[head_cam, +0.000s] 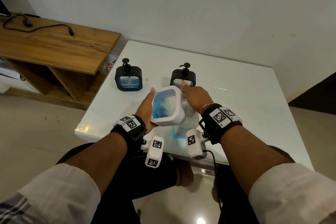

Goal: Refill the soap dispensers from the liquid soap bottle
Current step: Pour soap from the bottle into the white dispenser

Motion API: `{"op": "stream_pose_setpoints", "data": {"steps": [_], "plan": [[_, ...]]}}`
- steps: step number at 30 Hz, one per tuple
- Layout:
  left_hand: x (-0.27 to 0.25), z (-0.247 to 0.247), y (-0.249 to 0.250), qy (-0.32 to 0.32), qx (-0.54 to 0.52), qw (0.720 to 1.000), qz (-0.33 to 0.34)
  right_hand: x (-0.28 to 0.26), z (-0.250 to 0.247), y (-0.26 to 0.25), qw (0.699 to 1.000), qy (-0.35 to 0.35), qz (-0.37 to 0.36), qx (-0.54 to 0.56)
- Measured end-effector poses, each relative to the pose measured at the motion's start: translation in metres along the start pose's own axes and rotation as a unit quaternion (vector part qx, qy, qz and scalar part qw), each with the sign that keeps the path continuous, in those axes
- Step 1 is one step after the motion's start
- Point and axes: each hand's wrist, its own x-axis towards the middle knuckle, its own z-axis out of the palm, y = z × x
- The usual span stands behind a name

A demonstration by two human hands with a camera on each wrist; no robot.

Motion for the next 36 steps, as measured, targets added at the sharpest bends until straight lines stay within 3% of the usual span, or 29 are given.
{"op": "stream_pose_setpoints", "data": {"steps": [8, 16, 22, 30, 36], "plan": [[0.0039, -0.0013, -0.0020, 0.002, 0.003, 1.000, 0.000, 0.0007, 0.0040, 0.0082, 0.999, 0.013, 0.038, 0.021], [0.0010, -0.0005, -0.0017, -0.012, -0.003, 1.000, 0.002, -0.0001, -0.0013, 0.0031, 0.999, 0.013, 0.018, 0.025], [0.0066, -0.0033, -0.0017, -0.008, -0.002, 1.000, -0.007, 0.0055, 0.0034, 0.0082, 0.998, 0.020, 0.051, 0.042], [0.0083, -0.0051, -0.0030, -0.006, 0.001, 1.000, 0.000, 0.0049, -0.0003, 0.0047, 0.999, 0.012, 0.019, 0.029], [0.0078, -0.0042, -0.0022, -0.005, 0.002, 1.000, -0.001, 0.0060, 0.0053, 0.0099, 0.998, 0.018, 0.042, 0.047]]}}
